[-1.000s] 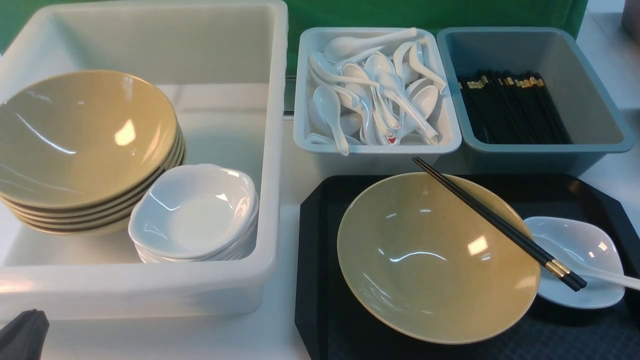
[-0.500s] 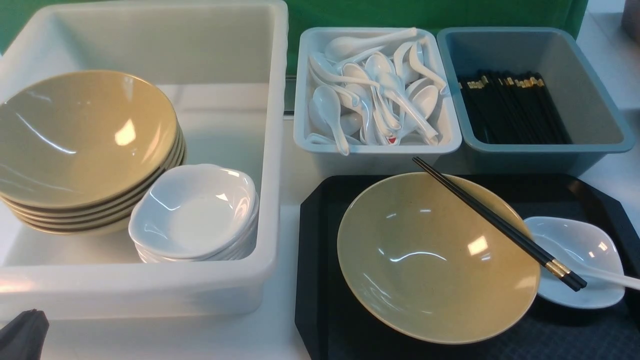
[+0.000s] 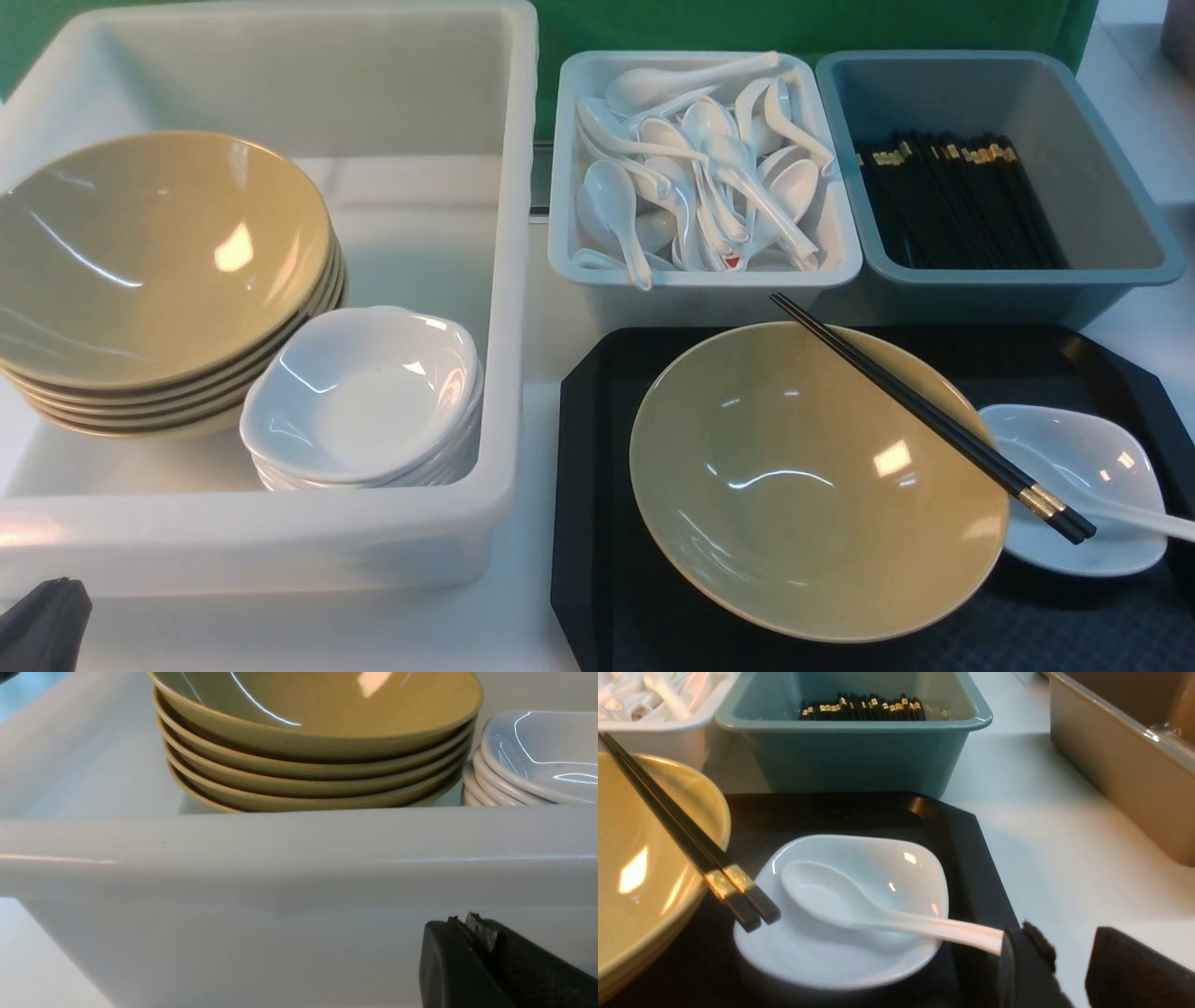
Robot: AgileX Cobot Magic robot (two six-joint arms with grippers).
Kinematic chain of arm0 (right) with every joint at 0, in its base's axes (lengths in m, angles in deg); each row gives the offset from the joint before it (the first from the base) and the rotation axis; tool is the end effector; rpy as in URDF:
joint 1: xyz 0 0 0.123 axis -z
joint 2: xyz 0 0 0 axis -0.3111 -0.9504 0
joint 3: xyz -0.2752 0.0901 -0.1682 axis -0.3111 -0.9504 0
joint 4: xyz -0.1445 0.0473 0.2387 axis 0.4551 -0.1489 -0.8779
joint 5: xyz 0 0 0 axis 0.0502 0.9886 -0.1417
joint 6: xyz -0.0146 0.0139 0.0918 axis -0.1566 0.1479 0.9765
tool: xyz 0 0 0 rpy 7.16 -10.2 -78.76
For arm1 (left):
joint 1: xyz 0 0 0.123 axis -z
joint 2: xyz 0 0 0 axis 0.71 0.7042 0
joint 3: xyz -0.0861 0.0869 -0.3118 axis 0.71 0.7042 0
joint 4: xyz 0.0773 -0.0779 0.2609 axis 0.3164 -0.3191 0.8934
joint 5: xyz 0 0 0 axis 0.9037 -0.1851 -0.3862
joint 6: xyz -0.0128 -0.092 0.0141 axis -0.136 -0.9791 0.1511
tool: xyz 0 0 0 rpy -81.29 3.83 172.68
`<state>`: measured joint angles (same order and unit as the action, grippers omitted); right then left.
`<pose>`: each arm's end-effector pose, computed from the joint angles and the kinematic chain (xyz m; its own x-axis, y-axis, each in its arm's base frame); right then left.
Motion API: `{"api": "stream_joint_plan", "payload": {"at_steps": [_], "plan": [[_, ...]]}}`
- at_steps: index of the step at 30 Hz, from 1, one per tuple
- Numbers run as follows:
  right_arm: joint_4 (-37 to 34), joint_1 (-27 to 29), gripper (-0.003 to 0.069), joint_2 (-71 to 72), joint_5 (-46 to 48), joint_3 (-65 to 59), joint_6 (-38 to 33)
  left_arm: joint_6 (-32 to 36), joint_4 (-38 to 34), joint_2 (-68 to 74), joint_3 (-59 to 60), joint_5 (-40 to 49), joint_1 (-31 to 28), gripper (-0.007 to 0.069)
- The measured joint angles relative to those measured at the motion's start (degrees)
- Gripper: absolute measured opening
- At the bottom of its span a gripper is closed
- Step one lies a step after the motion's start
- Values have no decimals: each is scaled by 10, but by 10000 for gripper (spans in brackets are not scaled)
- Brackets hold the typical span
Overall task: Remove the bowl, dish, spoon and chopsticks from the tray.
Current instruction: Use the right arm to grab a chopstick
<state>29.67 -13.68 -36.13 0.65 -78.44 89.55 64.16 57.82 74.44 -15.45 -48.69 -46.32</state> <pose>0.0375 -0.0095 0.1737 -0.2411 0.0511 -0.9691 0.1520 0.9883 0.0143 0.0384 0.0001 0.1761 -0.2273 -0.0102 -0.9738 -0.0129 0.9999 -0.0074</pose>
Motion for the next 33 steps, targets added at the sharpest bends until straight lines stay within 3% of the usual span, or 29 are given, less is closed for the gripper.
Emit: {"api": "stream_joint_plan", "payload": {"at_steps": [17,22,23,24,26,30,33], "plan": [[0,0,239,0,-2,0,0,-1,-3,0,0,0,0,-11],[0,0,239,0,-2,0,33,-37,-84,0,0,-2,0,-11],[-5,0,239,0,-3,0,84,-65,-139,0,0,-7,0,-11],[-6,0,239,0,-3,0,94,-70,-149,0,0,-9,0,-11],[-28,0,239,0,-13,0,259,-144,-291,0,0,-15,0,-11],[-41,0,239,0,-53,0,556,-236,-493,0,0,-21,0,-11],[-42,0,239,0,-62,0,640,-247,-561,0,0,-31,0,-11]]}}
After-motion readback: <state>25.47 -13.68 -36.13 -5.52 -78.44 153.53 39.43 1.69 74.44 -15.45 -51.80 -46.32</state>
